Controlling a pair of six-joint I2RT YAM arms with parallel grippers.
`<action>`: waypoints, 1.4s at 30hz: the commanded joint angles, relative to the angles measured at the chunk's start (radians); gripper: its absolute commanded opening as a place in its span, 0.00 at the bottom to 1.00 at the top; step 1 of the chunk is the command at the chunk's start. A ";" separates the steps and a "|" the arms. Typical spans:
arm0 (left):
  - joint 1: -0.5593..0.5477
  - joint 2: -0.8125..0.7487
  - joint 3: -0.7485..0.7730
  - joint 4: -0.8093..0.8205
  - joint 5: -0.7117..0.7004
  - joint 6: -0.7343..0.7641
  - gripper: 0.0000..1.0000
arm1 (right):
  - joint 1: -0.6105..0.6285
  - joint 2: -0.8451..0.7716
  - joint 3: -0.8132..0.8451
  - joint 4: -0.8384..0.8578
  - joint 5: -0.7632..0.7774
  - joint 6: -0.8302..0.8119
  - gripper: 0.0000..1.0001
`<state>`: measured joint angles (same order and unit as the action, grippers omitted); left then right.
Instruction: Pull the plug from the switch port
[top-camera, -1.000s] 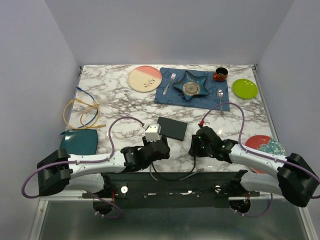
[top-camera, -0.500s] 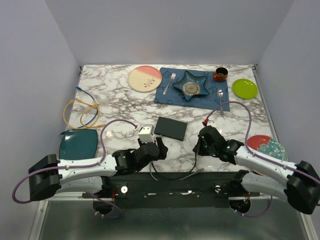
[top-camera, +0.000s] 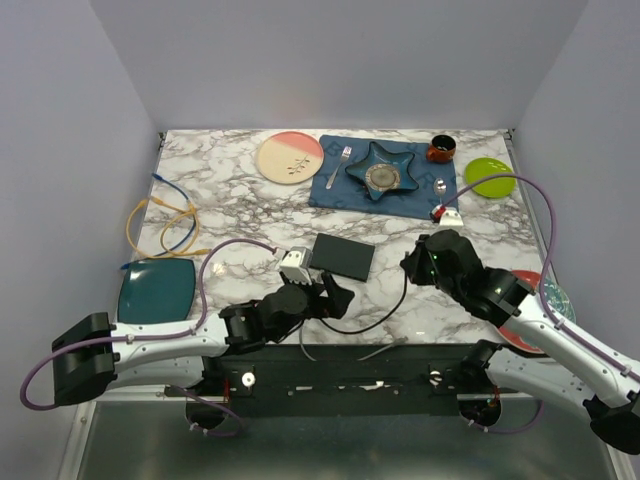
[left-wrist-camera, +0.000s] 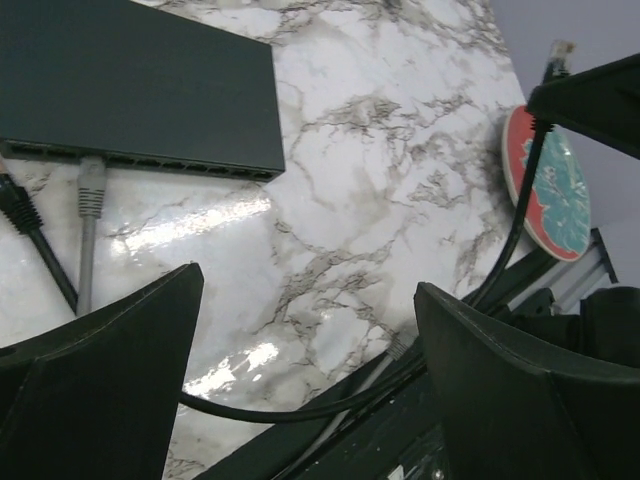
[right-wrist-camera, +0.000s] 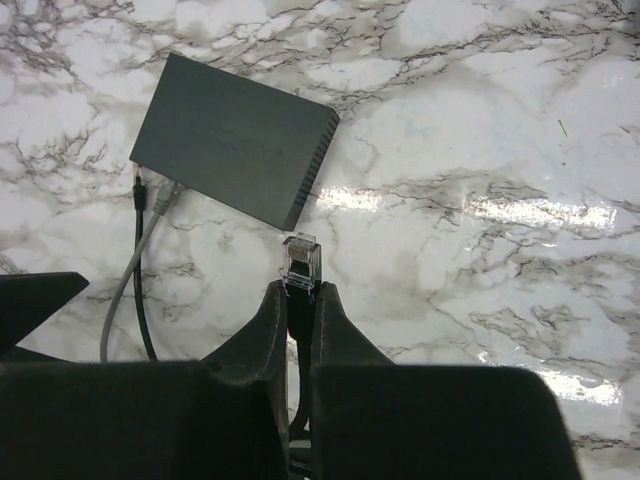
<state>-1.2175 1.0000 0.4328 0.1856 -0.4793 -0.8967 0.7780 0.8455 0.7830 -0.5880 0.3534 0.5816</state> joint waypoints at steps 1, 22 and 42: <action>-0.008 0.015 -0.017 0.231 0.169 0.107 0.99 | 0.007 -0.003 0.010 -0.030 -0.014 -0.005 0.01; -0.116 0.373 0.196 0.270 0.318 0.295 0.51 | 0.007 0.023 0.114 0.005 -0.191 0.021 0.04; -0.117 0.367 0.322 0.336 0.725 0.266 0.00 | 0.007 -0.094 0.107 -0.018 -0.004 0.041 0.51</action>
<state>-1.3308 1.3781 0.6914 0.4458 0.0952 -0.6109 0.7792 0.7700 0.8711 -0.5861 0.2668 0.6167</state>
